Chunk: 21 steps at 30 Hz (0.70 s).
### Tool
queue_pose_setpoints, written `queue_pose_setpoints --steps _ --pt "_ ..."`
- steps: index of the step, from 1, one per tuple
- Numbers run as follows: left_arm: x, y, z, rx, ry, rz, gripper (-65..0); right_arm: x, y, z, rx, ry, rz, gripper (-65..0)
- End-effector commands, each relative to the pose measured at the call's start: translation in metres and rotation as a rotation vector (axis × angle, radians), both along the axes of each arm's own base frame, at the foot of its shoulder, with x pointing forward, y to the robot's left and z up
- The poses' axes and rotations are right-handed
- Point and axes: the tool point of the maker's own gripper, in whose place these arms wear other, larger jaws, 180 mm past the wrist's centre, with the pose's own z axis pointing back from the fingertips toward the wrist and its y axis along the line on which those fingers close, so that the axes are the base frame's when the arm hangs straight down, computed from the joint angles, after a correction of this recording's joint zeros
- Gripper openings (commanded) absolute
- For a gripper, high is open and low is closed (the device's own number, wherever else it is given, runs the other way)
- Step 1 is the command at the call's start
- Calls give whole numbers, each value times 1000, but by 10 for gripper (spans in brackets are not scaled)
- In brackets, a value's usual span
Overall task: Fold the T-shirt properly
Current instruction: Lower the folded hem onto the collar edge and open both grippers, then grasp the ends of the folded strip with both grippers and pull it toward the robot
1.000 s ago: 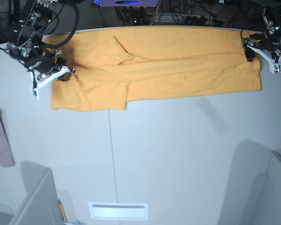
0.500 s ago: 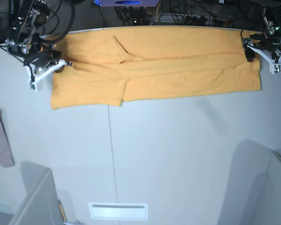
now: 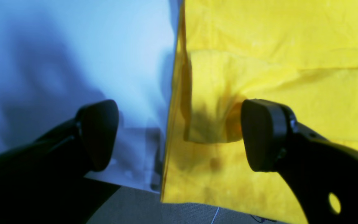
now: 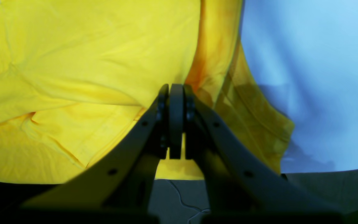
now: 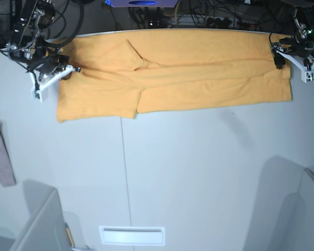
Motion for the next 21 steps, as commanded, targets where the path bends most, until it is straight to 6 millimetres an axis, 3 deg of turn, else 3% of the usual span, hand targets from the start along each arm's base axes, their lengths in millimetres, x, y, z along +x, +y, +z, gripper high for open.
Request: queue_pose_setpoints --steps 1,5,6,8,9,10,12,13,15,19,21 --pt "5 6 10 28 -24 -11 -56 4 -3 5 -10 -19 0 -650" --pt "6 5 11 23 -30 -12 -64 0 -4 3 -13 -9 0 -650" --pt "6 4 11 20 -32 -11 -95 -2 -5 3 -19 -10 0 -557" --pt "9 1 14 21 -43 -17 -222 -2 -11 5 -38 -11 8 -410" --pt "11 0 16 24 -51 -22 -318 0 -13 6 -43 -22 4 -359" --pt "11 -3 17 19 -57 -21 -421 3 -19 9 -54 -46 -15 -347" --pt "13 -9 19 10 -77 -16 -625 9 -29 16 -72 -100 -49 -362" --pt "16 -12 22 10 -89 -20 -650 13 -30 20 -75 -125 -52 -380" --pt "19 -20 25 1 -108 -25 -650 18 -21 24 -72 -155 -13 -440" --pt "27 -31 25 -28 -147 -10 -650 24 18 19 -39 -173 153 -650" --pt "29 -32 19 -43 -149 10 -650 23 28 12 -19 -153 181 -650"
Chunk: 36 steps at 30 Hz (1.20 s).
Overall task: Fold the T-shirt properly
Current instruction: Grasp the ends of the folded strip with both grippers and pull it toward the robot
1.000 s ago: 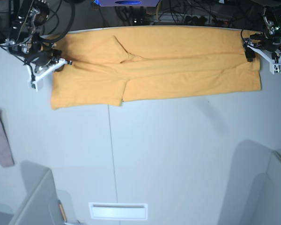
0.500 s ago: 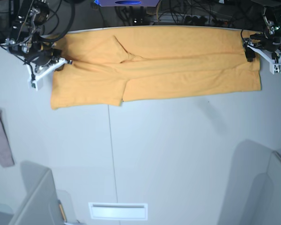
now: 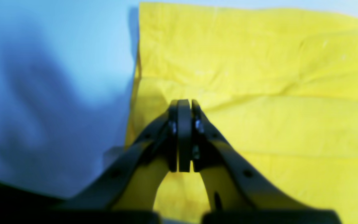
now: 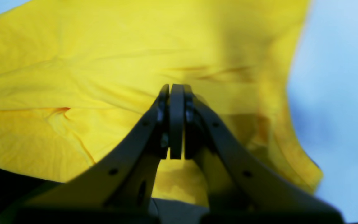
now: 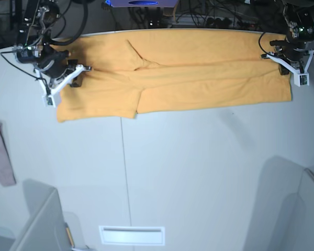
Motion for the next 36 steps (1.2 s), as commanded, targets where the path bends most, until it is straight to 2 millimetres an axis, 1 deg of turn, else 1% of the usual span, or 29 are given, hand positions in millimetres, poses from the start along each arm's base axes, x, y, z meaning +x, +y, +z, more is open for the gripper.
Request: queue_pose_setpoints --steps 1,3,6,9,10,13,14,17,20,22,25,28,30,32,34,36 --pt "3 4 3 6 -19 9 -650 2 -6 -2 -17 0 2 -650" --pt "2 7 -10 -18 2 33 -650 0 -5 -15 -3 38 -4 -650" --pt "-6 12 -31 -56 45 71 -650 -10 -8 -37 15 110 -22 -650" --pt "-6 14 -50 -90 78 103 -650 -9 -13 -54 25 135 -47 -650" --pt "-4 11 -58 -87 101 92 -650 -8 -15 -59 28 138 -58 -650" --pt "6 13 -71 -44 151 68 -650 1 -18 -70 45 141 -82 -650" --pt "12 15 -74 -34 158 68 -650 8 -18 -73 52 139 -91 -650" --pt "39 17 -75 -31 140 76 -650 29 -19 -79 75 141 -108 -650" --pt "70 15 -72 -56 99 86 -650 58 -20 -74 91 94 -126 -650" --pt "90 15 -65 -66 66 89 -650 75 -20 -70 100 70 -132 -650" --pt "112 15 -52 -68 17 87 -650 93 -19 -60 107 38 -129 -650" --pt "121 17 -40 -62 -23 86 -650 104 -18 -45 107 -11 -119 -650" --pt "124 20 -32 -51 -43 87 -650 111 -17 -33 102 -53 -110 -650" --pt "127 21 -25 -39 -62 83 -650 115 -15 -25 101 -79 -107 -650" --pt "133 21 -12 -21 -95 74 -650 118 -14 -17 100 -105 -103 -650" --pt "137 20 0 -12 -129 64 -650 121 -9 -9 108 -131 -100 -650"
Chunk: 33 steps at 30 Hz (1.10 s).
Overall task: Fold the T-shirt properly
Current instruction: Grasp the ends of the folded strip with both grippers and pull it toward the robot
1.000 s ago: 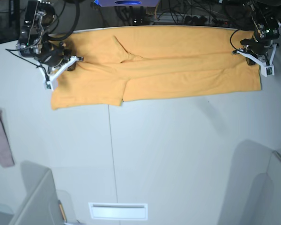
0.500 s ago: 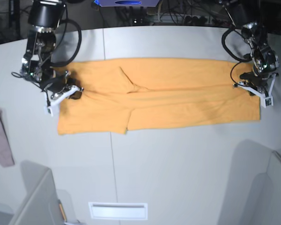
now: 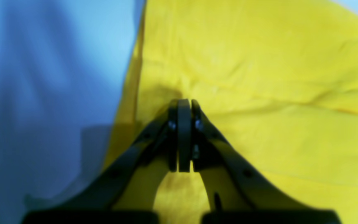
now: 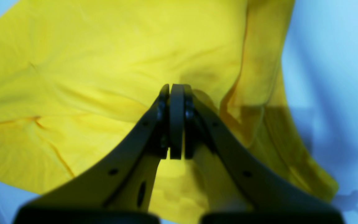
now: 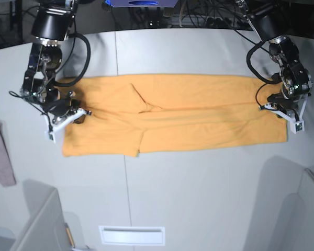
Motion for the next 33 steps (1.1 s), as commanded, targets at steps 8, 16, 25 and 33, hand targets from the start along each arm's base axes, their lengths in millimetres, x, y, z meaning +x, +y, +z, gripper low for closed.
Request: queue_pose_setpoints --steps 8,16,25,33 --pt "12 -5 63 -15 -211 -63 -650 15 17 68 52 -223 29 -650" --pt "-19 33 72 -57 -227 -5 -650 -10 3 80 136 -258 -40 -650" --pt "-34 66 52 -77 -166 74 -21 -15 3 72 133 -232 -37 -650" --pt "-18 58 22 -156 -112 -47 0 -15 1 72 129 -232 -39 -650"
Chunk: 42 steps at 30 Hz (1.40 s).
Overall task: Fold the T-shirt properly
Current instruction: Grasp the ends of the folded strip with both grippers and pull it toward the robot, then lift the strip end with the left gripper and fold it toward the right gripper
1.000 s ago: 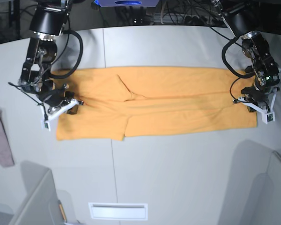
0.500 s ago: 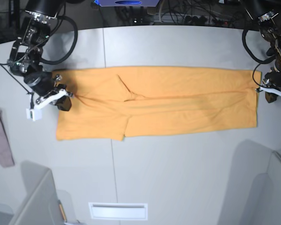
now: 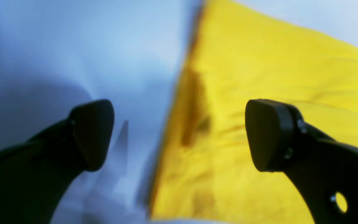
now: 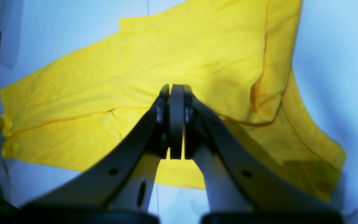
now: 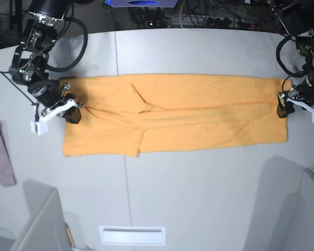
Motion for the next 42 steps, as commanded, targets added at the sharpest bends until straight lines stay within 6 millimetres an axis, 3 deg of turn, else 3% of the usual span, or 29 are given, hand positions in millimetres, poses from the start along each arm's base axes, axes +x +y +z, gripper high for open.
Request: queue_pose_setpoints --steps 1,6,10,14,23,28,36,42 --pt "6 12 13 31 -30 -1 0 8 -2 13 0 -52 -2 -650" --pt "13 11 5 -6 -22 8 0 8 -2 12 2 -50 -2 -650" --pt "17 -3 -13 -29 35 -38 0 8 -1 12 5 -50 -3 -650" --pt "21 -10 -17 -26 20 -56 0 7 -1 12 4 -49 -4 -650" --pt "7 -9 -44 -74 79 -26 -298 7 -2 11 4 -48 -6 -650" --pt "12 -6 -40 -62 47 -18 -650 7 -1 11 7 -48 -6 -650" --pt "23 22 -8 31 -11 -26 -650 1 0 7 14 -35 -5 -650" --pt "35 11 30 124 -94 -107 -650 -2 0 5 15 -25 -5 -650"
